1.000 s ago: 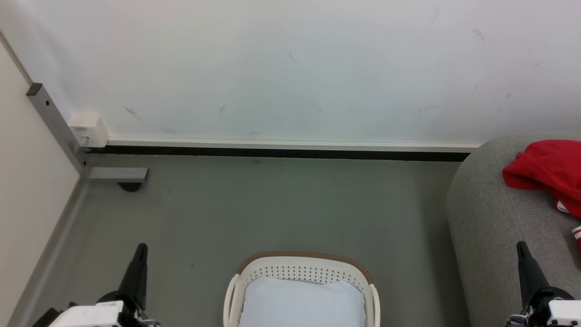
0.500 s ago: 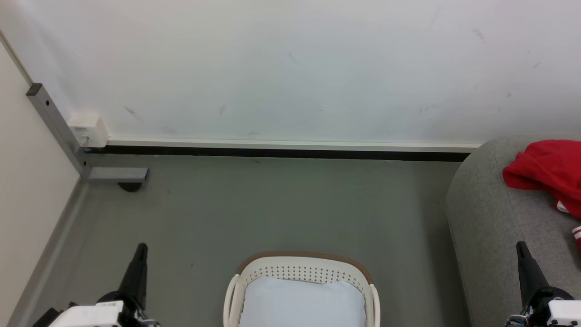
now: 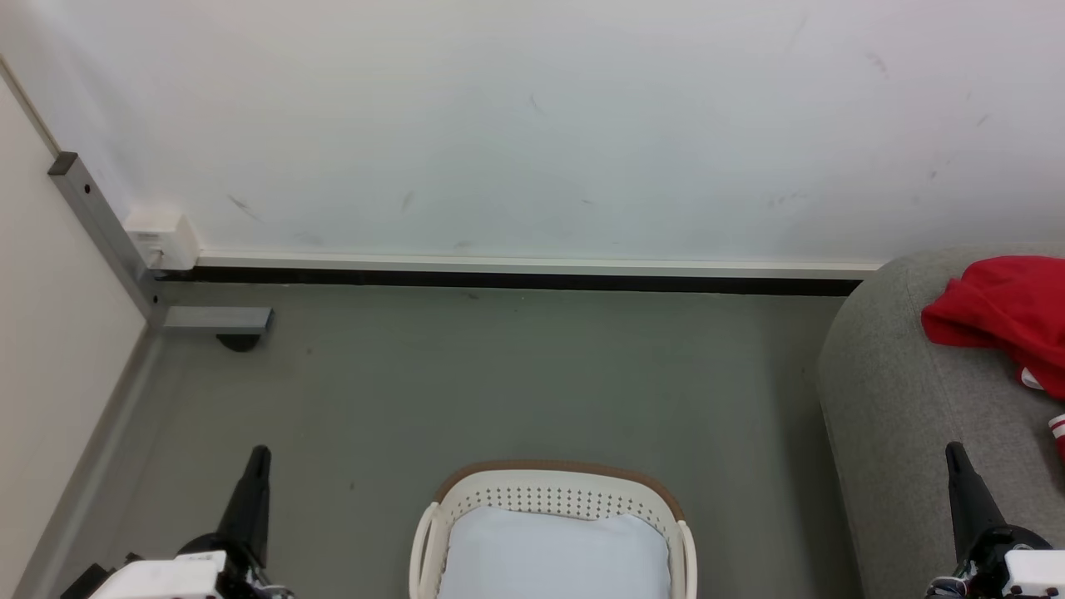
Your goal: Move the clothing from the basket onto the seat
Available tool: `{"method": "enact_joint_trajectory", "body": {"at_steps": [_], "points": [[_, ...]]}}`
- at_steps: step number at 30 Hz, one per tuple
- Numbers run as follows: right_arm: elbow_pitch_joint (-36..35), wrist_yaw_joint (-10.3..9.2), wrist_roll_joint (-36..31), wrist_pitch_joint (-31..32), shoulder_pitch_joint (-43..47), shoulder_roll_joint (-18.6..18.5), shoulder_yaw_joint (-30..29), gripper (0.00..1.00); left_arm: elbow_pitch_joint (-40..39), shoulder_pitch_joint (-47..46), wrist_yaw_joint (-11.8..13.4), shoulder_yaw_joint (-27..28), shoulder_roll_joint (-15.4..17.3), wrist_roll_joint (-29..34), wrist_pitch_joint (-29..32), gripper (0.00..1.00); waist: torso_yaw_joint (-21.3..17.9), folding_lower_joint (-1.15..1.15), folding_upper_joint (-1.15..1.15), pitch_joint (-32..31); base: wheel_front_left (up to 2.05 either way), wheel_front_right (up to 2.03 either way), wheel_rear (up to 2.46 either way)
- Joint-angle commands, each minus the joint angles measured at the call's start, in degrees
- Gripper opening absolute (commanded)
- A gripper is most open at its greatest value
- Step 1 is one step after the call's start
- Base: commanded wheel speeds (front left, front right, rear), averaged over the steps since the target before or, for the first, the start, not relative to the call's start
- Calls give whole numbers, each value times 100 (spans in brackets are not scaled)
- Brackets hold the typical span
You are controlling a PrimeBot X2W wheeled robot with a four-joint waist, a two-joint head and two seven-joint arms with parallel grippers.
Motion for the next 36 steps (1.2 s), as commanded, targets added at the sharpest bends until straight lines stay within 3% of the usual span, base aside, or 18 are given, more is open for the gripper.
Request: {"method": "enact_joint_trajectory", "body": {"at_steps": [1,36], "points": [[11,-12,-40,-7,-71,6,-26,0,-1,-48,-30,10,9,-76,22,0,0,0,0,0,0,0,0],[12,-12,-53,10,-73,15,-39,0,-2,-48,-30,9,9,-77,21,0,0,0,0,0,0,0,0]]}}
